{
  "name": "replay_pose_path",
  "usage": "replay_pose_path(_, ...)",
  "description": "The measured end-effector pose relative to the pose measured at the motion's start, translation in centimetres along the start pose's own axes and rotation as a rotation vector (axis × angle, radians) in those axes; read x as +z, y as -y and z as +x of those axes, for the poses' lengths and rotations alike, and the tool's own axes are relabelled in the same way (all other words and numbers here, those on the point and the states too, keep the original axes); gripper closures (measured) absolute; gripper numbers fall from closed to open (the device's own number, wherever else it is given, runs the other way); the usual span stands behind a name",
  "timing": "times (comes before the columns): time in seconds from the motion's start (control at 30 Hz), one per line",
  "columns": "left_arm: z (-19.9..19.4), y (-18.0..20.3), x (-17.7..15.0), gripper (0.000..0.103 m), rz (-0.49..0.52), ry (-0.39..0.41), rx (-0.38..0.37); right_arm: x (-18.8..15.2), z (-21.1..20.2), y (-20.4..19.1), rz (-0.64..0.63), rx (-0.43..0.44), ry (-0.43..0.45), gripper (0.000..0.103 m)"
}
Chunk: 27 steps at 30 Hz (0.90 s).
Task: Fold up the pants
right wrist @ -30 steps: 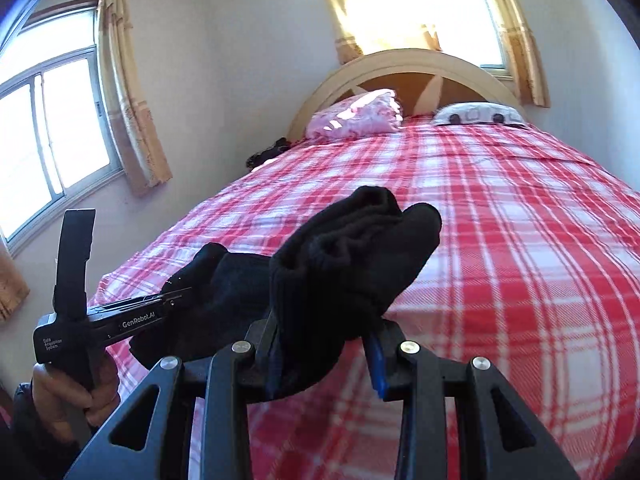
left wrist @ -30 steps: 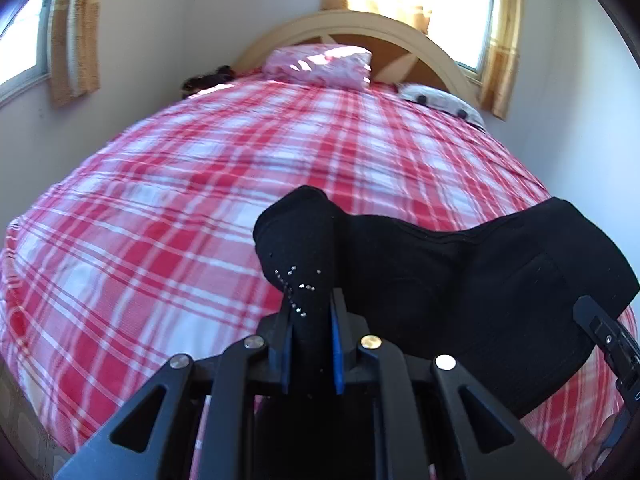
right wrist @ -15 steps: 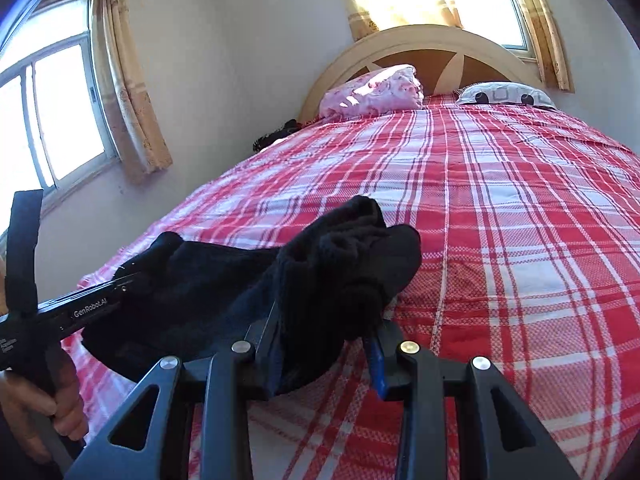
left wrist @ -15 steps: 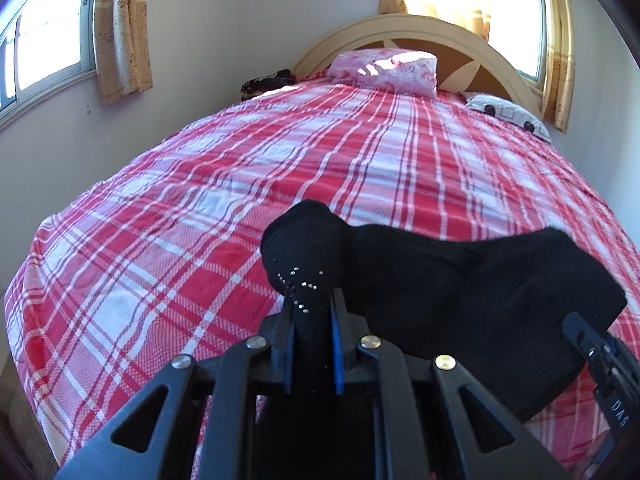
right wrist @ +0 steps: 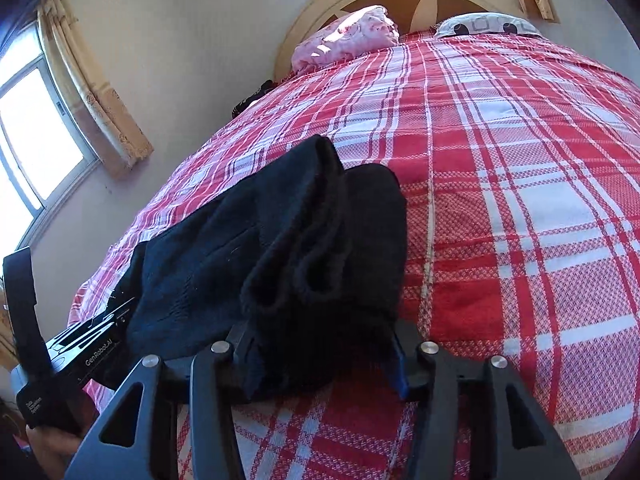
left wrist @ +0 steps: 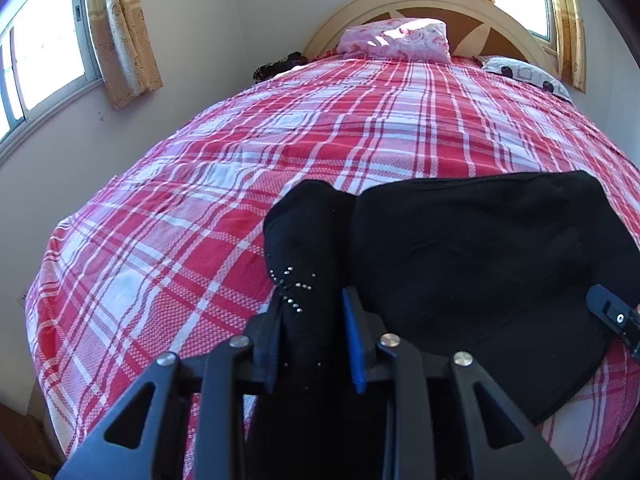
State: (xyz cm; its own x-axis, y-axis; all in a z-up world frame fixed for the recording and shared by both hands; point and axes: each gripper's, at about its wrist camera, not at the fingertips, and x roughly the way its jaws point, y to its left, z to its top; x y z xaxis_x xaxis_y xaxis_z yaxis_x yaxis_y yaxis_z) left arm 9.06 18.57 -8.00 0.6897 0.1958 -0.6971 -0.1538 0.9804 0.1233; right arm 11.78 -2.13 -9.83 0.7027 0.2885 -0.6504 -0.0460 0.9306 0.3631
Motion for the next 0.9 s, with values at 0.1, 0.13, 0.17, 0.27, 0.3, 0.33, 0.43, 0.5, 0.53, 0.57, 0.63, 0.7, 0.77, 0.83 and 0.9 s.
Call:
replay_pose_path(0.1, 0.1, -0.2, 0.0, 0.057, -0.010, 0.001, 0.030, -0.2, -0.3, 0.1, 0.012, 0.012, 0.005, 0.049)
replay_pose_path(0.13, 0.2, -0.3, -0.1, 0.053, -0.016, 0.001, 0.038, -0.3, -0.5, 0.2, 0.019, 0.018, 0.010, 0.049)
replay_pose_path(0.17, 0.2, -0.4, -0.1, 0.052, -0.020, 0.000, 0.041, -0.4, -0.9, 0.4, 0.026, 0.023, 0.016, 0.049)
replay_pose_path(0.27, 0.4, -0.6, -0.1, 0.049, -0.027, -0.004, 0.038, -0.9, -2.0, 0.6, 0.044, 0.037, 0.043, 0.048)
replay_pose_path(0.3, 0.4, -0.6, -0.1, 0.048, -0.029, -0.005, 0.040, -1.1, -2.4, 0.6, 0.049, 0.035, 0.053, 0.048)
replay_pose_path(0.33, 0.4, -0.7, -0.1, 0.047, -0.030, -0.004, 0.041, -1.1, -2.7, 0.5, 0.050, 0.032, 0.060, 0.048)
replay_pose_path(0.43, 0.4, -0.6, -0.1, 0.047, -0.024, -0.003, 0.046, -1.5, -3.3, 0.4, 0.044, 0.008, 0.079, 0.047)
replay_pose_path(0.5, 0.3, -0.5, -0.1, 0.047, -0.018, -0.002, 0.050, -1.4, -2.8, -0.1, 0.025, -0.030, 0.061, 0.047)
replay_pose_path(0.53, 0.3, -0.4, -0.2, 0.047, -0.017, -0.002, 0.049, -1.3, -2.5, -0.2, 0.012, -0.053, 0.053, 0.047)
replay_pose_path(0.57, 0.4, -0.4, -0.1, 0.047, -0.016, -0.003, 0.049, -1.2, -2.2, -0.6, -0.012, -0.082, 0.047, 0.047)
replay_pose_path(0.63, 0.3, -0.2, -0.1, 0.047, -0.013, -0.004, 0.053, -1.1, -1.7, -1.5, -0.069, -0.157, 0.046, 0.044)
replay_pose_path(0.7, 0.3, 0.0, -0.2, 0.047, -0.005, -0.002, 0.062, -0.8, -1.0, -2.5, -0.120, -0.226, 0.046, 0.043)
replay_pose_path(0.77, 0.3, 0.3, -0.1, 0.047, 0.008, 0.002, 0.075, -0.3, -0.4, -3.1, -0.162, -0.270, 0.047, 0.041)
replay_pose_path(0.83, 0.3, 0.4, -0.2, 0.047, 0.015, 0.004, 0.085, 0.3, 0.2, -3.3, -0.183, -0.291, 0.041, 0.036)
replay_pose_path(0.9, 0.3, 0.4, -0.2, 0.047, 0.014, 0.003, 0.084, 0.8, 0.6, -2.3, -0.144, -0.268, 0.019, 0.027)
